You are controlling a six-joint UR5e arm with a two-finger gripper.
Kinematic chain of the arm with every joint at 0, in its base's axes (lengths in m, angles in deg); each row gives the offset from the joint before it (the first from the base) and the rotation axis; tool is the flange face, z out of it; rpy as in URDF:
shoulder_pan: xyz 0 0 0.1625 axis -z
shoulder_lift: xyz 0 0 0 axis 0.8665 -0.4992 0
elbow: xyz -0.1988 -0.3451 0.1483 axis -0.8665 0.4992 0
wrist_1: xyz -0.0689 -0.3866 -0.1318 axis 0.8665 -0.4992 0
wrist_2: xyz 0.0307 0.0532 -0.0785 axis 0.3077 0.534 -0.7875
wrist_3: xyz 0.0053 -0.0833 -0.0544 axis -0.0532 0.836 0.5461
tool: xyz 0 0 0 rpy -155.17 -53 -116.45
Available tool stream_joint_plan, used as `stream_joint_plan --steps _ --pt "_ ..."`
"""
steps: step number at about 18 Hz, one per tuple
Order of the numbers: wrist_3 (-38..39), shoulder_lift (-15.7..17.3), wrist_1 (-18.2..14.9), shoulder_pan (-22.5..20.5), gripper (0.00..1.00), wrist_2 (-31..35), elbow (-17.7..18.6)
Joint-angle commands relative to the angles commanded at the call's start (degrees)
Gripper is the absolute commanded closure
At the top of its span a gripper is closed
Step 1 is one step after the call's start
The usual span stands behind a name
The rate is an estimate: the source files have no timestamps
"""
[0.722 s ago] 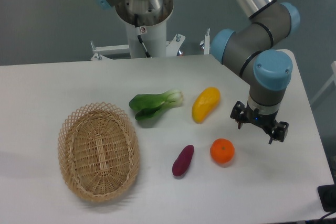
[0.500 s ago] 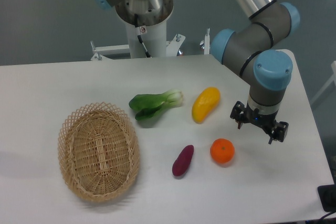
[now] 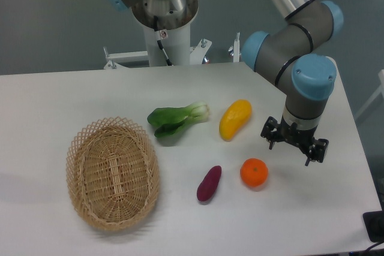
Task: Pick up the orange from the table
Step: 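Open the gripper above the orange, then lower the open gripper around the orange and close on it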
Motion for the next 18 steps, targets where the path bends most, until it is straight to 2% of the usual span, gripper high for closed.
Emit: stream_joint_plan --steps 6,8,10,18 --pt "2.35 0.35 -0.09 0.79 0.00 0.27 0.53" --pt "5.97 -0.52 0.17 0.88 0.00 0.17 0.53" --pt "5.63 -1.66 0.26 2.37 0.00 0.26 0.01" --pt "6.06 -3.42 0.62 3.60 0.00 0.09 0.53"
